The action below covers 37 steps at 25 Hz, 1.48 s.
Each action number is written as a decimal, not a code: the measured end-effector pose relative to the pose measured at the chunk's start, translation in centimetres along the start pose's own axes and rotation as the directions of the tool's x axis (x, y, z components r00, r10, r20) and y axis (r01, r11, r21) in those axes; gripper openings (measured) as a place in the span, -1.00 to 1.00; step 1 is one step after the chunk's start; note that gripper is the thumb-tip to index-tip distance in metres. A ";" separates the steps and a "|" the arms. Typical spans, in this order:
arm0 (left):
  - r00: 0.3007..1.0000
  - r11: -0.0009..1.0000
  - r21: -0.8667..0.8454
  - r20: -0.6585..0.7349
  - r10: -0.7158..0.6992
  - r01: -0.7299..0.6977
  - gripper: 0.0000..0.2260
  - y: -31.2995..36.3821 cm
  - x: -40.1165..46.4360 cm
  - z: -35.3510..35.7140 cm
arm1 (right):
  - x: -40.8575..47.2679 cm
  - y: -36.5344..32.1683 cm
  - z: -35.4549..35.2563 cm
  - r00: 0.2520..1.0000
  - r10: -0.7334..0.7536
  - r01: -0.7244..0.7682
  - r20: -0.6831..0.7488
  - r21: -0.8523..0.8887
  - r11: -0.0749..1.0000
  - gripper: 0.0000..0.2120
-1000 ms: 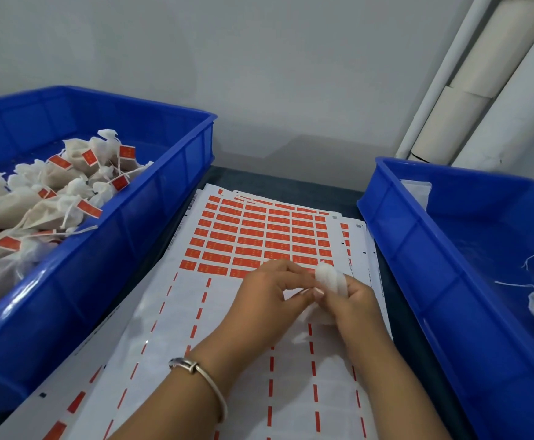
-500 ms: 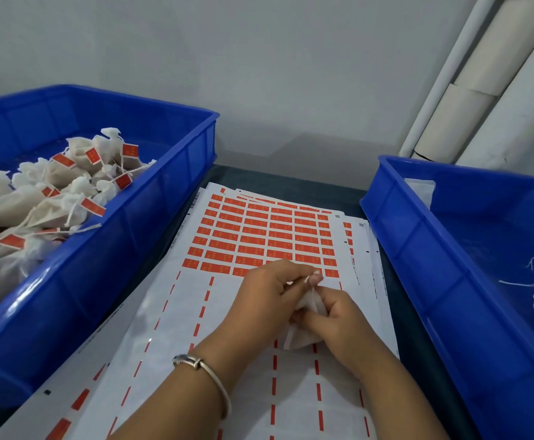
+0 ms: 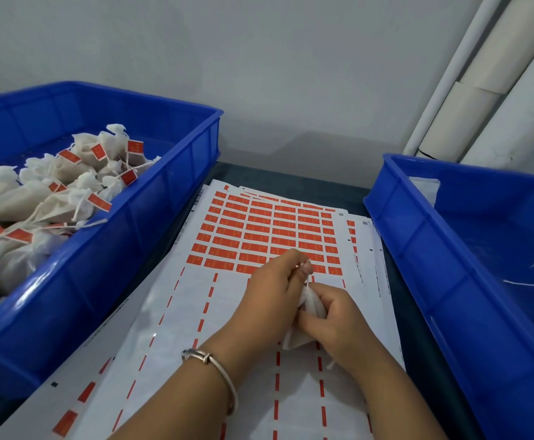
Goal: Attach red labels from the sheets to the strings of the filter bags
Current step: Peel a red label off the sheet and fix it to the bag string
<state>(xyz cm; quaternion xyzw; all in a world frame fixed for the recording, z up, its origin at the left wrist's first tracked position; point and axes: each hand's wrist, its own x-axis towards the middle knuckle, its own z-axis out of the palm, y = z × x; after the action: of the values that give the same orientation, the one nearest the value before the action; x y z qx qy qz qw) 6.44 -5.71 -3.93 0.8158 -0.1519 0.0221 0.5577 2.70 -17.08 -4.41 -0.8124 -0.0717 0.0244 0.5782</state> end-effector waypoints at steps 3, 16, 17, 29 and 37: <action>0.995 0.988 -0.139 -0.061 -0.075 0.066 -0.83 0.1 0.2 0.1 | 0.1 0.1 0.7 0.993 -0.030 0.026 -0.111 -0.037 0.999 -0.81; 0.852 0.644 -0.580 0.187 -0.490 0.498 -0.85 0.2 0.6 -0.7 | 0.1 0.1 2.0 0.838 -0.269 0.116 -0.474 -0.327 0.938 -0.68; 0.855 0.645 -0.586 0.181 -0.485 0.490 -0.85 0.2 0.6 -0.6 | 0.1 0.2 2.0 0.823 -0.291 0.117 -0.488 -0.356 0.927 -0.71; 0.821 0.381 -0.775 0.295 -0.488 0.505 -0.84 0.4 0.8 -1.4 | 0.8 0.5 1.5 0.868 -0.209 0.045 -0.451 -0.348 0.937 -0.90; 0.866 0.315 -0.839 0.312 -0.390 0.444 -0.68 0.0 0.9 -1.6 | 1.2 -0.1 0.5 0.877 0.243 -0.148 -0.414 0.250 0.957 -0.88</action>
<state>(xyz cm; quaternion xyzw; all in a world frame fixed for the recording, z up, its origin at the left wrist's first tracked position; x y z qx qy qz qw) 7.47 -4.40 -3.15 0.4079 0.0610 -0.2262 0.8825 3.78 -16.43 -4.41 -0.7340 0.1466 -0.0938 0.6565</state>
